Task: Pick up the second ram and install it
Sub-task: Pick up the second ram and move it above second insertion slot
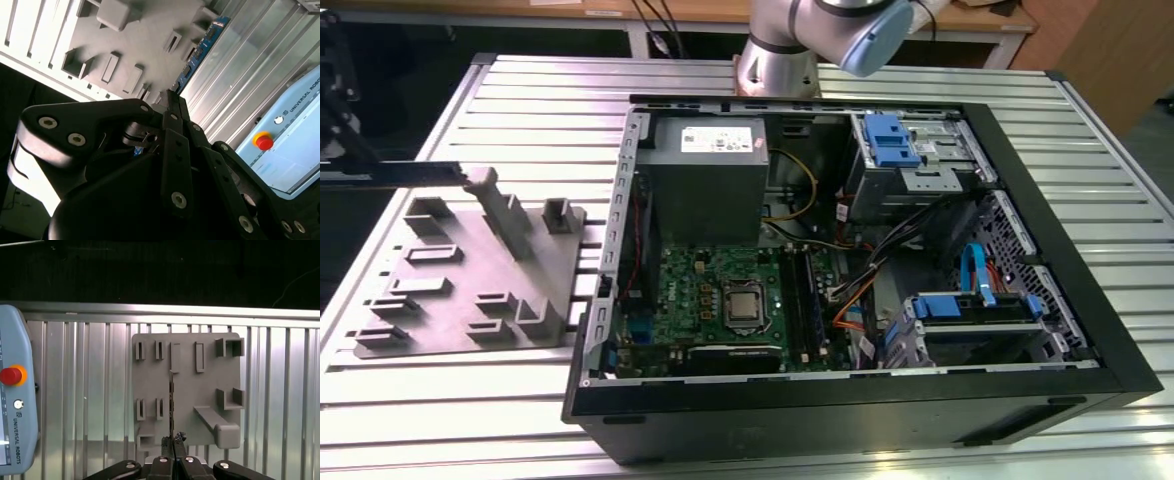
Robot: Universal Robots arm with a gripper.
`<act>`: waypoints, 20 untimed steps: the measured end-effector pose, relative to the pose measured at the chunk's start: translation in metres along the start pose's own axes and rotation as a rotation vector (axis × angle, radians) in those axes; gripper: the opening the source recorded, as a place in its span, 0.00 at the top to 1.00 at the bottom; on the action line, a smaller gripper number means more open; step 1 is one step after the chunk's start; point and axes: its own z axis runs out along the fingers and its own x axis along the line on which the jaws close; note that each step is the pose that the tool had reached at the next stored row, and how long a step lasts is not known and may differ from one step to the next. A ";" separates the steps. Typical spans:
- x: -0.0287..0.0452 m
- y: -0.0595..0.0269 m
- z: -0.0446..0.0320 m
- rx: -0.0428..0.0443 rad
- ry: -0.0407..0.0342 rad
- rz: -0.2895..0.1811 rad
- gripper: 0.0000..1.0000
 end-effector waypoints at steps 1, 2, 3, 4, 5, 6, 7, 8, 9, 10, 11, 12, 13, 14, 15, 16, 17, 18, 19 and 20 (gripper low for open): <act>0.0000 -0.0035 0.0000 -0.0002 0.0001 0.000 0.89; 0.0001 -0.0072 0.0001 -0.0002 0.0001 0.000 0.89; 0.0001 -0.0113 0.0003 -0.0002 0.0000 0.000 0.89; 0.0001 -0.0152 0.0003 -0.0004 0.0000 0.000 0.89; 0.0001 -0.0193 0.0004 -0.0006 0.0000 0.000 0.89; 0.0002 -0.0232 0.0004 -0.0008 0.0001 0.000 0.89; 0.0002 -0.0268 0.0005 -0.0009 0.0000 0.000 0.89; 0.0002 -0.0303 0.0006 -0.0010 0.0000 0.000 0.89; 0.0002 -0.0341 0.0007 -0.0011 0.0000 0.000 0.89; 0.0003 -0.0380 0.0007 -0.0014 0.0001 0.000 0.89; 0.0003 -0.0424 0.0008 -0.0015 0.0000 0.000 0.89; 0.0003 -0.0465 0.0009 -0.0016 0.0000 0.000 0.89; 0.0003 -0.0507 0.0010 -0.0017 0.0000 0.000 0.89; 0.0004 -0.0548 0.0011 -0.0018 0.0000 0.000 0.89; 0.0004 -0.0589 0.0011 -0.0020 0.0000 0.000 0.89; 0.0004 -0.0630 0.0013 -0.0020 -0.0001 0.000 0.89; 0.0004 -0.0671 0.0013 -0.0023 0.0001 0.000 0.89; 0.0004 -0.0712 0.0014 -0.0024 0.0000 0.000 0.89; 0.0005 -0.0758 0.0014 -0.0027 0.0001 0.000 0.89; 0.0005 -0.0803 0.0016 -0.0029 0.0000 0.000 0.89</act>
